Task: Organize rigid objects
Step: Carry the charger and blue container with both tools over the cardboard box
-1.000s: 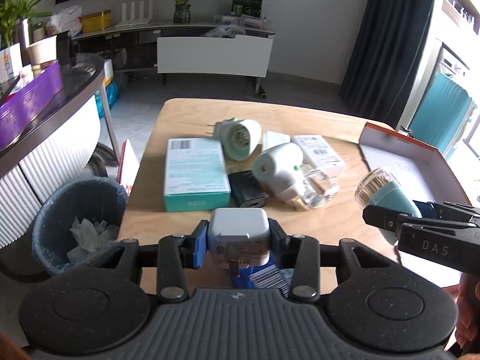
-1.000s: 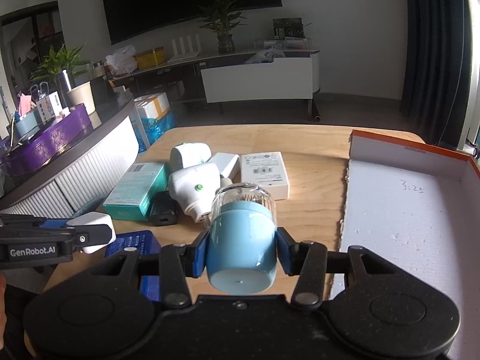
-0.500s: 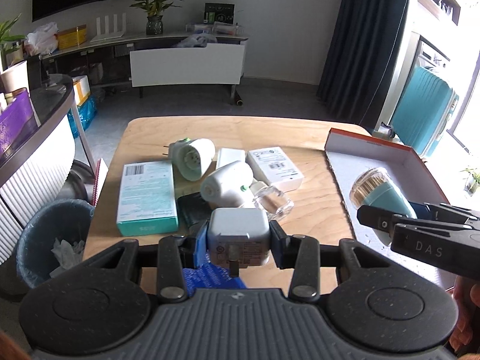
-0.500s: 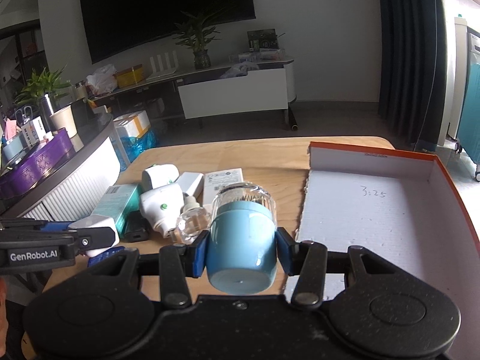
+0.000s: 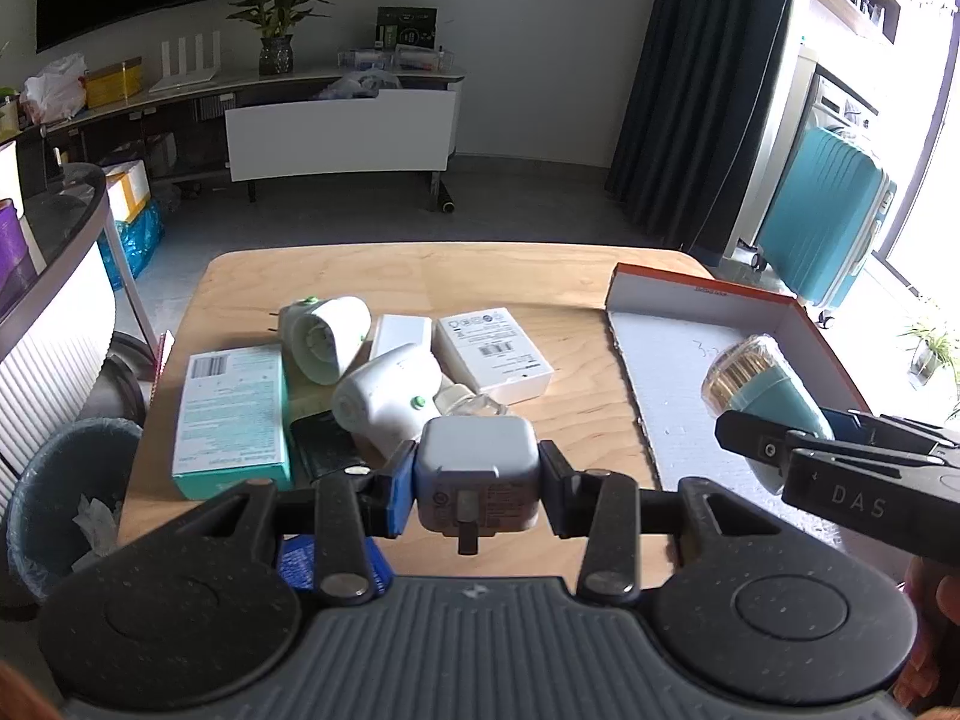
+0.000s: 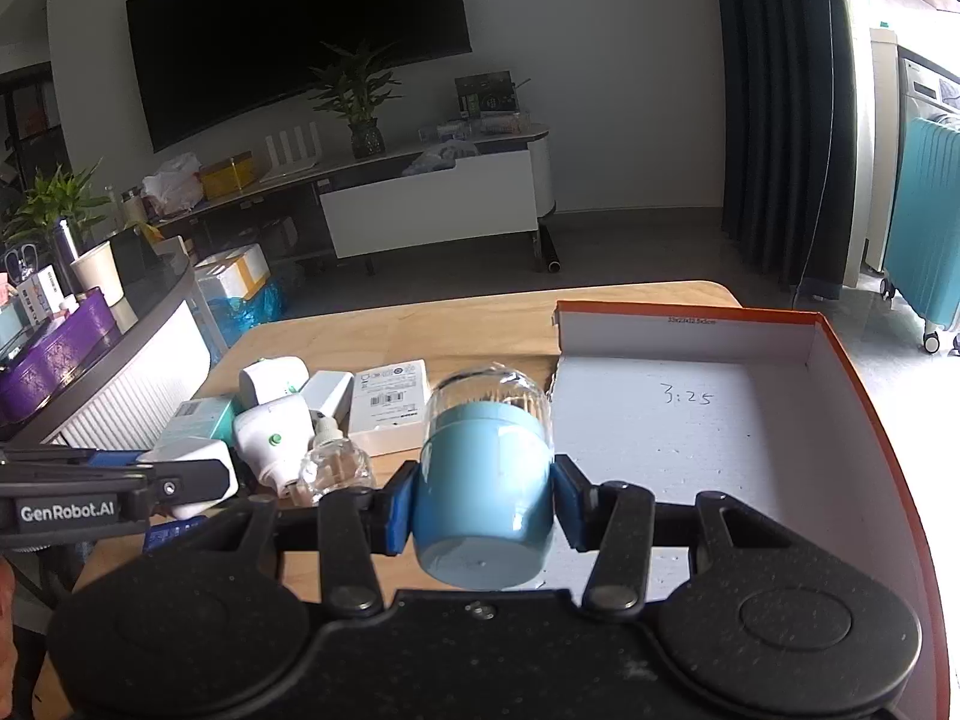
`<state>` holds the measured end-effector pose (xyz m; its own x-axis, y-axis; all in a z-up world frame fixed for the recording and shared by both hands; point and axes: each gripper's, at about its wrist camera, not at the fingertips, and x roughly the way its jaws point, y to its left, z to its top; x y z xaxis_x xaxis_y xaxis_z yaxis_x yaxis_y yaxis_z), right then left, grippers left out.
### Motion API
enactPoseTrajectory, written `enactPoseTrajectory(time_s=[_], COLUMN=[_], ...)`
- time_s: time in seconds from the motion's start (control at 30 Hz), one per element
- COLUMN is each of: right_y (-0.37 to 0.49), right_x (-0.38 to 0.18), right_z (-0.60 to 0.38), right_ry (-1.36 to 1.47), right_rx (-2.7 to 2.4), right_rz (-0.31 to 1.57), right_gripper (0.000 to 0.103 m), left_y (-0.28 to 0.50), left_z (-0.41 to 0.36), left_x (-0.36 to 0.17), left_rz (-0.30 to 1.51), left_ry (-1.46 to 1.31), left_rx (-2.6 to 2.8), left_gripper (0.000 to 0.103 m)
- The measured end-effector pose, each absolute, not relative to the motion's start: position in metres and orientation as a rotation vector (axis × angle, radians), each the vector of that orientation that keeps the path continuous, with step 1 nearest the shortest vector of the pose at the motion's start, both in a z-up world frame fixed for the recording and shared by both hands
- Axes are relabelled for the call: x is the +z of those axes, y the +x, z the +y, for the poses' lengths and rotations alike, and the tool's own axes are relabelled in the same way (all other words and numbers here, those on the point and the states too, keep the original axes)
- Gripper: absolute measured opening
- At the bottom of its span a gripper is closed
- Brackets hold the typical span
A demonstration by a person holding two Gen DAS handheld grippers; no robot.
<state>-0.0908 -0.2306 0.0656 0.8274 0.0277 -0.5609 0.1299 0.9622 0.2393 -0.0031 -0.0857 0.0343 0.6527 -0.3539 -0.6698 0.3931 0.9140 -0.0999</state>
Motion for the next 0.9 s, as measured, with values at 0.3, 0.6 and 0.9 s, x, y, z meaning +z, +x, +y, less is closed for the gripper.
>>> enactPoseTrajectory(time_s=[0.3, 0.6, 0.9], right_y=[-0.095, -0.101, -0.099], right_x=[0.065, 0.06, 0.055], right_z=[-0.251, -0.284, -0.318], right_ry=[0.291, 0.314, 0.326], right_rx=[-0.088, -0.139, -0.189], right_rz=[0.589, 0.579, 0.578], right_gripper=[0.057, 0.057, 0.057], left_y=[0.002, 0.007, 0.016], left_z=[-0.113, -0.151, -0.189], left_x=[0.035, 0.037, 0.033], left_rz=[0.753, 0.749, 0.764], left_ry=[0.069, 0.106, 0.116], left_rx=[-0.465, -0.509, -0.563], left_gripper=[0.042, 0.042, 0.042])
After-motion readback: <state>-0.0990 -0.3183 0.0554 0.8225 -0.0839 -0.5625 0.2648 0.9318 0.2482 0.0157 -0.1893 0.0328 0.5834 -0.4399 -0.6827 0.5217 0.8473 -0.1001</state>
